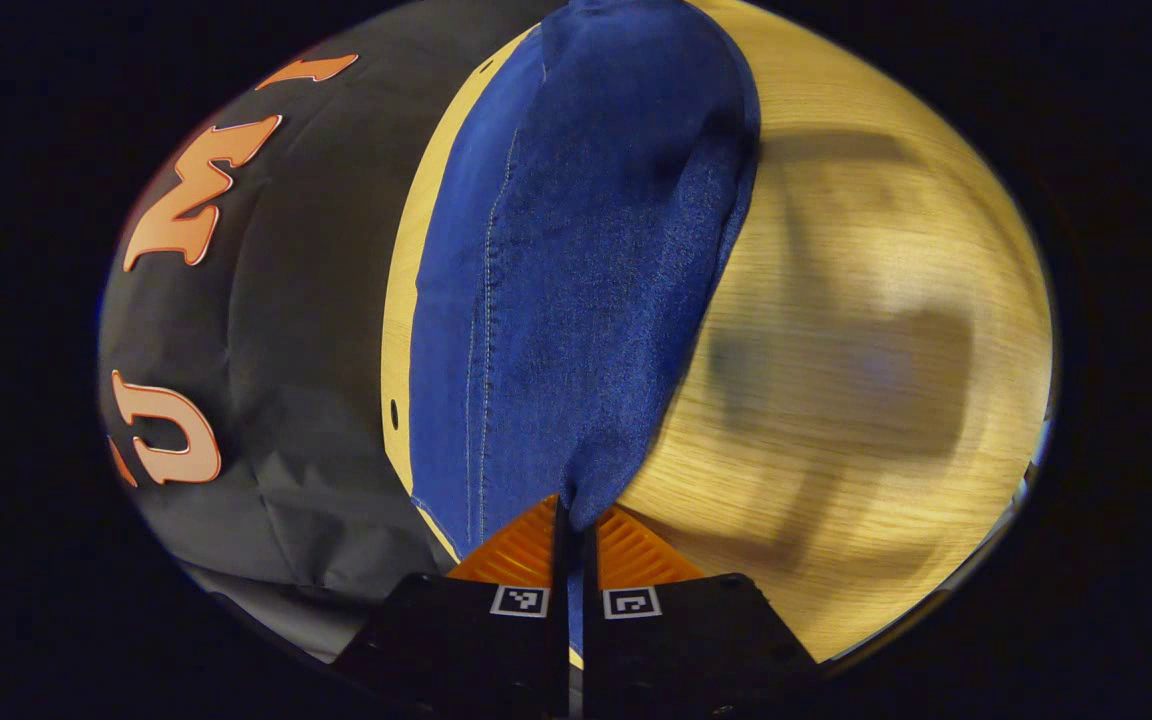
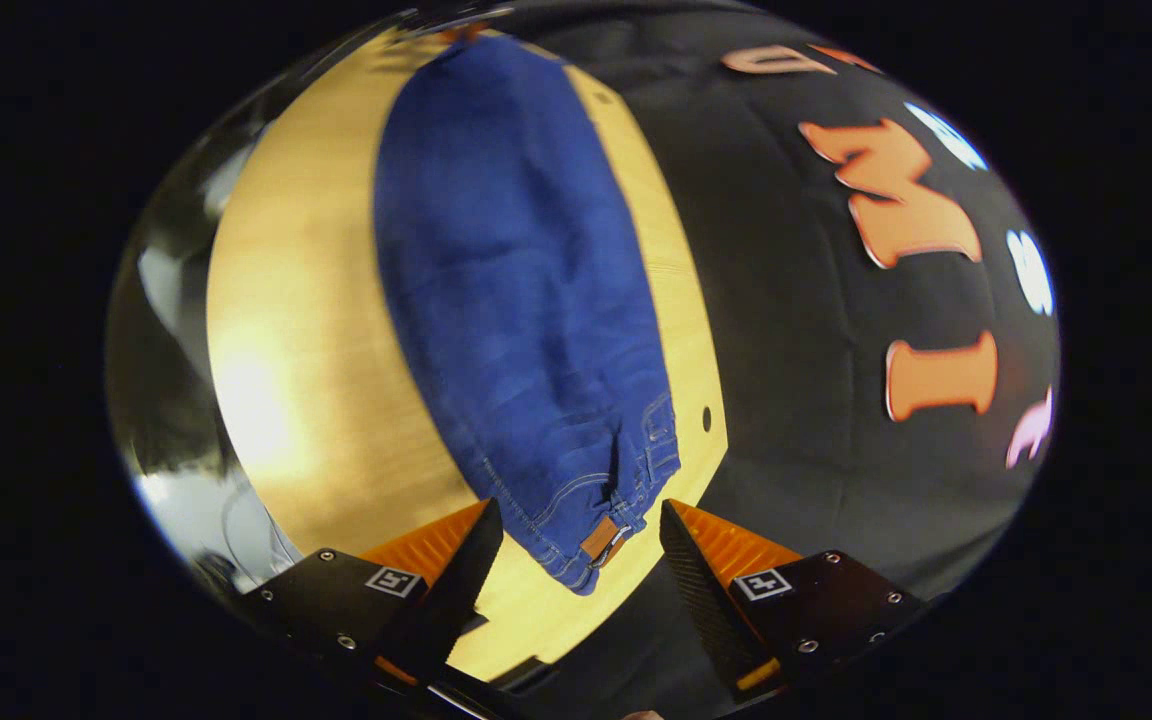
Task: Grasp the waist and the cuffs of the jeans and fold them to make the two legs overlap; first hold the waist and fold one-third of the jeans toward the cuffs, then hold the cuffs and fold the remaining one-third in the same direction to finish folding.
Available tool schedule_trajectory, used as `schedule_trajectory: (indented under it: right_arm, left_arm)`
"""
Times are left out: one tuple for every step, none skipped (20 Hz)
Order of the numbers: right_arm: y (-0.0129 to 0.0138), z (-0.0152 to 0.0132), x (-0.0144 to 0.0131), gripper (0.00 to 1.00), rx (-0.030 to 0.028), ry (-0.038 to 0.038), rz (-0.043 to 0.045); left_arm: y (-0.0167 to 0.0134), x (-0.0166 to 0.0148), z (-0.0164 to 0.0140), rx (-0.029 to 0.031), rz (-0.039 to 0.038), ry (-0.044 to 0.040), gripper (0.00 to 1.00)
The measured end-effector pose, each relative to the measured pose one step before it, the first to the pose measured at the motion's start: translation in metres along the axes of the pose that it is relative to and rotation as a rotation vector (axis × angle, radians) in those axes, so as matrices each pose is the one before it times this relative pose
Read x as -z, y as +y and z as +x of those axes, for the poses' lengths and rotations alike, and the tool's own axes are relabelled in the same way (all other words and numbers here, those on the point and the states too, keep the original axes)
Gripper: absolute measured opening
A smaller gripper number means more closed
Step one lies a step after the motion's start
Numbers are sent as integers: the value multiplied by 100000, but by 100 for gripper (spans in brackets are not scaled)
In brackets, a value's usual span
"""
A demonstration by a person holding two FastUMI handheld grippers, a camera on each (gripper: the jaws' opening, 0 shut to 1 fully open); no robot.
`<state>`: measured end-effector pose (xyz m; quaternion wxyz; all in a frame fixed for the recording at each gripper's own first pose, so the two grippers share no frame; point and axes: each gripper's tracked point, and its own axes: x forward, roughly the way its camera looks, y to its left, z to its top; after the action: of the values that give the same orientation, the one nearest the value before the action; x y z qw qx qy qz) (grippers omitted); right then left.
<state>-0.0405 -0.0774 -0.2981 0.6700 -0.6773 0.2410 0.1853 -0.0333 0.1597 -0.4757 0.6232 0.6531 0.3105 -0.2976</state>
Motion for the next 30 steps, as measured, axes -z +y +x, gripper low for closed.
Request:
schedule_trajectory:
  right_arm:
    - [714, 531, 3, 98, -1864, -493, -3707]
    - [637, 705, 146, 98, -2074, -463, -2879]
    - [327, 621, 54, 98, -1274, -146, -2761]
    - [206, 686, 238, 98, -1704, 210, -2516]
    - [181, 389, 240, 98, -1359, 400, -1974]
    - [269, 479, 107, 98, -1234, 225, -1575]
    - [161, 323, 191, 98, -1482, 776, -1683]
    - [112, 201, 265, 98, -1510, 648, -1696]
    - [32, 141, 64, 98, -1012, 613, -1550]
    - [-64, 210, -98, 98, -492, -478, -727]
    - [-200, 262, -114, 96, -30, 89, -418]
    - [-367, 438, 142, 96, 806, 242, -279]
    - [-396, 357, -162, 96, 546, 16, 119]
    - [-406, 365, -189, 95, 443, -10, 221]
    - [-447, 355, -44, 95, 332, 10, 227]
    - [-331, 427, -106, 95, 591, -172, 480]
    - [-329, 387, -175, 95, 537, -288, 427]
    - [-382, 351, -299, 94, 1319, -620, 96]
    - [-379, 345, -178, 93, 1004, 69, -137]
    - [-18, 495, -100, 92, -156, 317, -8]
    - [482, 463, 88, 88, -1682, 1076, 852]
    - [1124, 287, 106, 89, -4372, 1522, 1153]
    - [236, 418, 162, 62, 10, 510, 27]
    - [100, -372, -362, 36, 1398, -2304, -925]
    - [-21, -725, 243, 10, -442, 849, 281]
    - [171, 802, 228, 9, -1797, 439, 1652]
    - [512, -35, 437, 3, -2403, 236, 1783]
    - [211, 123, 354, 3, -2183, 316, 1072]
    - [55, -454, 139, 3, -1891, -517, 1391]
    - [66, -540, 94, 3, -1336, -240, 1619]
  left_arm:
    - [-32, -56, 59, 16, 316, 281, 6]
    - [-19, 99, 7, 69, 260, 336, 6]
    - [-43, -37, 41, 137, 258, 316, 6]
    - [-12, 14, -1, 142, 305, 283, 5]
    - [-15, -138, 42, -96, 150, 253, 5]
    - [37, 144, 22, -318, -43, 176, 6]
    - [-4, -43, 28, -289, 89, 80, 6]
    - [59, 72, -1, -264, -138, 157, 5]
    - [-1, -95, -8, -107, -294, 190, 5]
    - [29, 147, 51, 89, -518, 68, 5]
    - [-12, -25, 72, 207, -551, -103, 6]
    - [51, -52, -85, 239, -475, 71, 6]
    - [-22, 3, 78, 280, -133, -137, 6]
    - [0, 73, 2, 258, 78, 37, 5]
    - [-21, -66, 89, 179, 57, -186, 5]
    - [29, 8, -22, 111, -46, -120, 6]
    - [16, -28, -34, 132, -236, -114, 5]
    - [-24, 23, -116, 139, -443, -77, 6]
    - [43, -157, 22, 113, -577, -92, 6]
    - [-67, 70, -26, 155, -551, -4, 5]
    - [24, -16, 35, 12, -621, 32, 5]
    - [80, 37, -29, -21, -448, -95, 6]
    - [8, 13, -12, -71, -233, 55, 6]
    - [-10, 102, -26, -36, 59, -52, 6]
    - [-33, -33, 27, 231, 401, 421, 5]
    - [-46, 38, -14, 692, 96, 426, 6]
    - [-118, -143, -9, 1190, -837, -193, 6]
    - [48, 109, -9, 1446, -1353, -270, 6]
    - [-31, -124, -17, 1695, -1101, -360, 6]
    - [19, -62, -78, 1799, -1084, -70, 6]
